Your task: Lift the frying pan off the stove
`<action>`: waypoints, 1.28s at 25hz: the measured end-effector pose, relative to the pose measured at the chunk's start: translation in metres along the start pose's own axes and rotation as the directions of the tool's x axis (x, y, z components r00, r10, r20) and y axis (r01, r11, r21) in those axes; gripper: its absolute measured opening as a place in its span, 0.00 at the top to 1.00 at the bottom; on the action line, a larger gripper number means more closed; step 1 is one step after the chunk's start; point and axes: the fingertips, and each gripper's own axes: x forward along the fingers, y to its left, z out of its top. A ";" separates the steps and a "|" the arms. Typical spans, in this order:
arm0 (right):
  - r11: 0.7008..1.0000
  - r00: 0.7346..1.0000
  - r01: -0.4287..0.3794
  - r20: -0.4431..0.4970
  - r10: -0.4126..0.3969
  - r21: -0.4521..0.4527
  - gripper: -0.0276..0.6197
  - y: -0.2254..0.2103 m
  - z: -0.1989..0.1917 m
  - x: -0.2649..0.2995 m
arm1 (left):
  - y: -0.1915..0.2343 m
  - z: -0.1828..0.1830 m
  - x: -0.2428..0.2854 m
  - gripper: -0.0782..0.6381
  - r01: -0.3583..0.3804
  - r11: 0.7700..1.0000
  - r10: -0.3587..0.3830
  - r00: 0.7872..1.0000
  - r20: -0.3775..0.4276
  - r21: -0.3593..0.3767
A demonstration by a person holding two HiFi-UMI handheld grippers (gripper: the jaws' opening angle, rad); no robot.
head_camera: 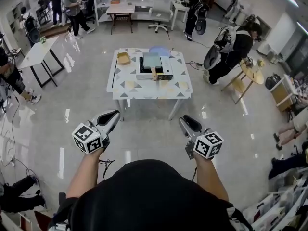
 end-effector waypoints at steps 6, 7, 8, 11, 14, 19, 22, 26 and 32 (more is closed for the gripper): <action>1.000 1.000 0.013 -0.009 -0.013 -0.006 0.57 0.004 -0.002 0.006 | 0.015 -0.005 -0.005 0.74 -0.029 1.000 0.029 0.999 -0.027 0.000; 1.000 1.000 0.015 -0.010 -0.015 -0.009 0.54 0.005 -0.001 0.005 | 0.015 -0.007 -0.005 0.71 -0.028 1.000 0.028 0.999 -0.032 -0.002; 1.000 1.000 0.015 -0.009 -0.015 -0.011 0.51 0.005 -0.001 0.005 | 0.015 -0.009 -0.005 0.69 -0.026 1.000 0.026 0.999 -0.039 -0.002; 1.000 1.000 0.020 -0.009 -0.020 -0.007 0.46 0.006 -0.002 0.005 | 0.017 -0.014 -0.005 0.63 -0.023 1.000 0.024 0.998 -0.064 0.010; 0.999 0.999 0.045 -0.013 -0.046 -0.003 0.44 0.004 -0.004 0.005 | 0.018 -0.015 -0.005 0.61 -0.013 1.000 0.013 0.998 -0.065 0.001; 0.998 0.998 0.060 -0.011 -0.060 -0.013 0.42 0.001 -0.003 0.009 | 0.020 -0.020 0.001 0.61 0.009 1.000 -0.009 0.997 -0.077 0.005; 0.998 0.998 0.057 -0.018 -0.057 -0.014 0.41 -0.002 -0.002 0.011 | 0.021 -0.019 0.008 0.61 0.018 1.000 -0.018 0.997 -0.077 0.001; 0.999 0.998 0.054 -0.028 -0.054 -0.007 0.41 -0.009 -0.004 0.017 | 0.025 -0.021 0.017 0.61 0.024 1.000 -0.025 0.996 -0.081 -0.010; 0.999 0.998 0.050 -0.028 -0.050 0.007 0.41 -0.029 -0.002 0.034 | 0.038 -0.025 0.035 0.61 0.015 1.000 -0.018 0.995 -0.101 -0.027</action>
